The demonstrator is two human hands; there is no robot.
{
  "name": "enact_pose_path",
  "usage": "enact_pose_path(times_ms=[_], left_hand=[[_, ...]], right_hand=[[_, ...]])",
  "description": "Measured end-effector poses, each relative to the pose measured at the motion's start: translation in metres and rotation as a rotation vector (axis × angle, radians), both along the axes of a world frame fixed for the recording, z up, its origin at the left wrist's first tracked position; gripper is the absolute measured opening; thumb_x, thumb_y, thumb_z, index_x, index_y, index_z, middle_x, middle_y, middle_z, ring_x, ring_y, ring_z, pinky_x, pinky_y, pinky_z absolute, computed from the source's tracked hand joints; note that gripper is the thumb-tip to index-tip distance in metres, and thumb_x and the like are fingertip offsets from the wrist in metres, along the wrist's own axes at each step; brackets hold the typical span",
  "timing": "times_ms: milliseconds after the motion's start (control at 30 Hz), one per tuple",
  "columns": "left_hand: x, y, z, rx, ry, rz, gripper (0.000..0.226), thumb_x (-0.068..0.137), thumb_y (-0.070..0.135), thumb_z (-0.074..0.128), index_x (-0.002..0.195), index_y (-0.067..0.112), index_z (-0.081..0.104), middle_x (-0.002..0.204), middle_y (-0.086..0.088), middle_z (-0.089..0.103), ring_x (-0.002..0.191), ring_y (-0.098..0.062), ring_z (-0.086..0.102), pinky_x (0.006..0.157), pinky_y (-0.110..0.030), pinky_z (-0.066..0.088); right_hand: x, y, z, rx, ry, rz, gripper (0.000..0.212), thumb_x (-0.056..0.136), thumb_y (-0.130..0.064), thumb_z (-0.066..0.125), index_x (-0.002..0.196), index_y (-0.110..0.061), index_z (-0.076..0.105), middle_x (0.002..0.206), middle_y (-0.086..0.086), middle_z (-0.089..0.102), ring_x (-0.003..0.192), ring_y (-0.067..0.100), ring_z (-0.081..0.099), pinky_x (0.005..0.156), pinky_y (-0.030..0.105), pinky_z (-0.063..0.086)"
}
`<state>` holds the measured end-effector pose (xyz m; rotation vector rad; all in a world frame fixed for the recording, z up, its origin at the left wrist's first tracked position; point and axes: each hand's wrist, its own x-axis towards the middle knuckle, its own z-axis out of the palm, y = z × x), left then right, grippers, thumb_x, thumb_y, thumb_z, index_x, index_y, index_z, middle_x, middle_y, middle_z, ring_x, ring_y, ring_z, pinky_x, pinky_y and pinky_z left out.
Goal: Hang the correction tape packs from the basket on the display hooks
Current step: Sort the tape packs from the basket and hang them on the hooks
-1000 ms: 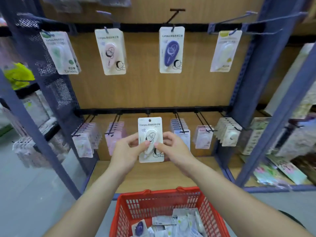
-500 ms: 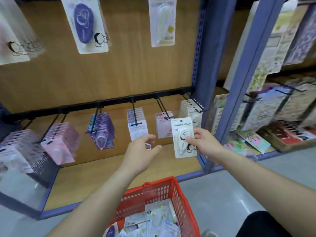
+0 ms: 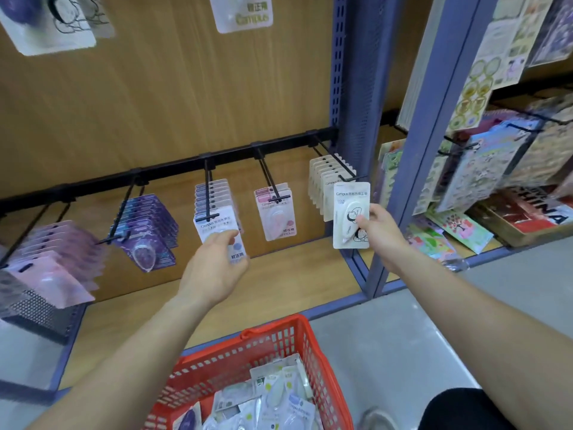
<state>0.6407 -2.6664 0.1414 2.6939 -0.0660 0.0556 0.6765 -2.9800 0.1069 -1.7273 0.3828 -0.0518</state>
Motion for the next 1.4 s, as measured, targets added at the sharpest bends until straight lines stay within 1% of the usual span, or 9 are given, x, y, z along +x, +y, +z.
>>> enact_pose_path(times_ms=[167, 367, 567, 700, 867, 1000, 1067, 1167, 1400], left_hand=[[0.007, 0.001, -0.008, -0.023, -0.016, 0.011, 0.060, 0.095, 0.033, 0.064, 0.150, 0.021, 0.044, 0.138, 0.000, 0.056, 0.123, -0.024, 0.056, 0.100, -0.040, 0.049], [0.014, 0.008, -0.015, -0.024, -0.043, 0.033, 0.064, 0.095, 0.034, 0.065, 0.153, 0.021, 0.041, 0.138, 0.001, 0.057, 0.127, -0.023, 0.053, 0.101, -0.041, 0.048], [0.007, 0.009, -0.024, -0.007, -0.059, 0.025, 0.064, 0.096, 0.031, 0.064, 0.154, 0.021, 0.039, 0.148, -0.001, 0.050, 0.137, -0.024, 0.046, 0.107, -0.041, 0.043], [0.001, 0.011, -0.025, 0.016, -0.106, 0.052, 0.065, 0.095, 0.028, 0.064, 0.154, 0.021, 0.039, 0.147, 0.000, 0.046, 0.134, -0.026, 0.045, 0.100, -0.040, 0.045], [-0.004, 0.012, -0.029, 0.050, -0.062, 0.017, 0.074, 0.096, 0.031, 0.064, 0.160, 0.023, 0.027, 0.157, 0.004, 0.032, 0.138, -0.025, 0.038, 0.102, -0.040, 0.044], [0.004, 0.012, -0.023, 0.049, -0.046, 0.012, 0.075, 0.097, 0.032, 0.064, 0.160, 0.023, 0.024, 0.158, 0.003, 0.033, 0.138, -0.025, 0.038, 0.104, -0.039, 0.041], [0.003, 0.013, -0.022, 0.022, -0.006, 0.013, 0.075, 0.097, 0.032, 0.063, 0.161, 0.025, 0.023, 0.160, 0.003, 0.032, 0.141, -0.026, 0.037, 0.106, -0.041, 0.040], [-0.014, 0.022, -0.026, -0.016, 0.048, -0.020, 0.076, 0.095, 0.031, 0.064, 0.160, 0.027, 0.026, 0.162, 0.004, 0.031, 0.144, -0.024, 0.036, 0.112, -0.041, 0.038], [-0.098, 0.067, -0.057, 0.007, 0.205, -0.022, 0.059, 0.093, 0.035, 0.067, 0.148, 0.019, 0.050, 0.146, -0.005, 0.051, 0.127, -0.026, 0.055, 0.107, -0.036, 0.043]], right_hand=[[0.004, -0.005, -0.005, 0.001, -0.055, -0.032, 0.024, 0.108, -0.014, 0.045, 0.129, -0.024, 0.052, 0.108, -0.017, 0.061, 0.095, -0.006, 0.056, 0.069, 0.017, 0.042], [0.007, -0.002, -0.006, -0.030, -0.086, -0.015, 0.031, 0.107, -0.013, 0.046, 0.134, -0.025, 0.054, 0.108, -0.022, 0.061, 0.097, -0.007, 0.058, 0.071, 0.017, 0.044], [0.013, 0.000, -0.012, -0.081, -0.104, -0.030, 0.029, 0.109, -0.025, 0.043, 0.135, -0.028, 0.055, 0.117, -0.015, 0.064, 0.107, 0.005, 0.062, 0.076, 0.023, 0.049], [0.025, 0.010, -0.021, -0.191, -0.093, -0.021, 0.034, 0.108, -0.031, 0.040, 0.140, -0.025, 0.051, 0.122, -0.009, 0.062, 0.111, 0.015, 0.059, 0.085, 0.031, 0.043], [0.049, 0.022, -0.024, -0.264, -0.100, -0.033, 0.036, 0.108, -0.033, 0.040, 0.143, -0.025, 0.048, 0.121, -0.009, 0.058, 0.112, 0.018, 0.055, 0.092, 0.035, 0.045], [0.047, 0.021, -0.036, -0.414, 0.053, -0.070, 0.049, 0.103, -0.041, 0.048, 0.146, -0.016, 0.045, 0.134, 0.007, 0.059, 0.115, 0.030, 0.058, 0.090, 0.039, 0.048], [0.031, 0.023, -0.043, -0.527, 0.212, 0.015, 0.058, 0.102, -0.044, 0.050, 0.147, -0.008, 0.041, 0.142, 0.017, 0.053, 0.123, 0.037, 0.055, 0.090, 0.039, 0.046], [0.001, 0.035, -0.042, -0.749, 0.313, 0.319, 0.059, 0.102, -0.050, 0.049, 0.143, -0.007, 0.046, 0.140, 0.016, 0.054, 0.122, 0.034, 0.056, 0.093, 0.037, 0.047], [-0.072, 0.117, -0.008, -1.058, 0.156, 0.789, 0.060, 0.099, -0.049, 0.054, 0.148, -0.016, 0.046, 0.145, 0.011, 0.050, 0.133, 0.029, 0.049, 0.101, 0.039, 0.044]])
